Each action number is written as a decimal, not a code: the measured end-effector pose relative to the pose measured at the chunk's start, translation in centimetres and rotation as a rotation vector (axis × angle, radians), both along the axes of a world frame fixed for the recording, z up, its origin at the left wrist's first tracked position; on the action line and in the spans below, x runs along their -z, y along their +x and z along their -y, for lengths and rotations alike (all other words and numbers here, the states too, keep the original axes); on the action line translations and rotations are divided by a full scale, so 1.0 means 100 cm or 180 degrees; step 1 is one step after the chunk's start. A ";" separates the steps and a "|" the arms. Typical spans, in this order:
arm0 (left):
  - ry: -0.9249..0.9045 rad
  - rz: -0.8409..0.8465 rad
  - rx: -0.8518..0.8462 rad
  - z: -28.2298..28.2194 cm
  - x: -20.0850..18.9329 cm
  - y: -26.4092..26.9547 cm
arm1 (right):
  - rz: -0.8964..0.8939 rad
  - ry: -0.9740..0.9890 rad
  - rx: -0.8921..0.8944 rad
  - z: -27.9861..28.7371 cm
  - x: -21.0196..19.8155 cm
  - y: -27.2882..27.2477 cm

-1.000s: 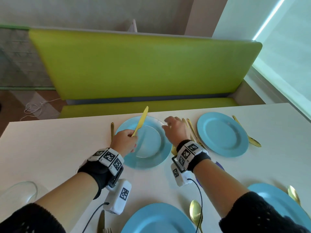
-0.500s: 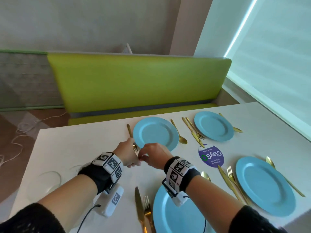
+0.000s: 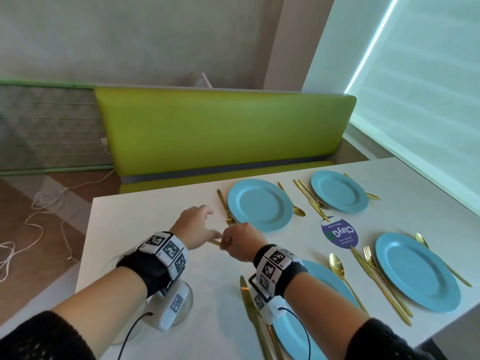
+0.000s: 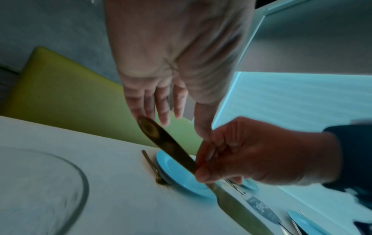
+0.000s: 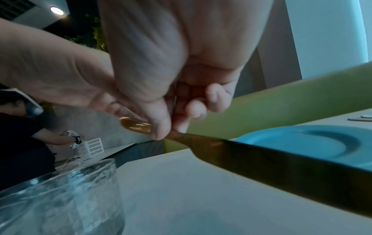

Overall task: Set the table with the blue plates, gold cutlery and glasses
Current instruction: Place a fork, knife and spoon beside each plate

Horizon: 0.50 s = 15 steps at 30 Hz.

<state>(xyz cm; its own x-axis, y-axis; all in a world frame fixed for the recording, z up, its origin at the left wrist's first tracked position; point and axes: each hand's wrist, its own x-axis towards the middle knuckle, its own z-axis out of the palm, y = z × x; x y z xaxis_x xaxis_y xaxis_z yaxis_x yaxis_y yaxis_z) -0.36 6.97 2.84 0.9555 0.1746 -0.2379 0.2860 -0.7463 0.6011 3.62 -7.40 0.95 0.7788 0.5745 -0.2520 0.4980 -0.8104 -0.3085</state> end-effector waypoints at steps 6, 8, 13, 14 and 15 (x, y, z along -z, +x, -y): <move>-0.0457 0.0632 -0.0976 -0.040 -0.004 0.014 | -0.0126 -0.0082 0.0850 -0.033 0.030 0.036; -0.0575 0.0593 -0.1186 -0.052 -0.002 0.018 | -0.0211 -0.0152 0.1035 -0.046 0.043 0.049; -0.1064 0.0473 -0.1512 -0.075 0.008 0.031 | -0.0324 -0.0404 0.1203 -0.074 0.064 0.081; -0.1155 0.0472 -0.1534 -0.079 0.010 0.033 | -0.0352 -0.0434 0.1261 -0.078 0.066 0.085; -0.1244 0.0477 -0.1563 -0.081 0.012 0.036 | -0.0389 -0.0435 0.1342 -0.082 0.069 0.090</move>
<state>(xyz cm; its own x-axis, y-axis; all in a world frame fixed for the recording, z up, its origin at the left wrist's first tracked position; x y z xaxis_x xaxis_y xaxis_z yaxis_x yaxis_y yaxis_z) 3.23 15.11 1.60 0.8141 0.5275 -0.2427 0.4305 -0.2678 0.8619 12.59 0.81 -5.98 0.8972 0.1689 -0.4080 0.0826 -0.9718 -0.2207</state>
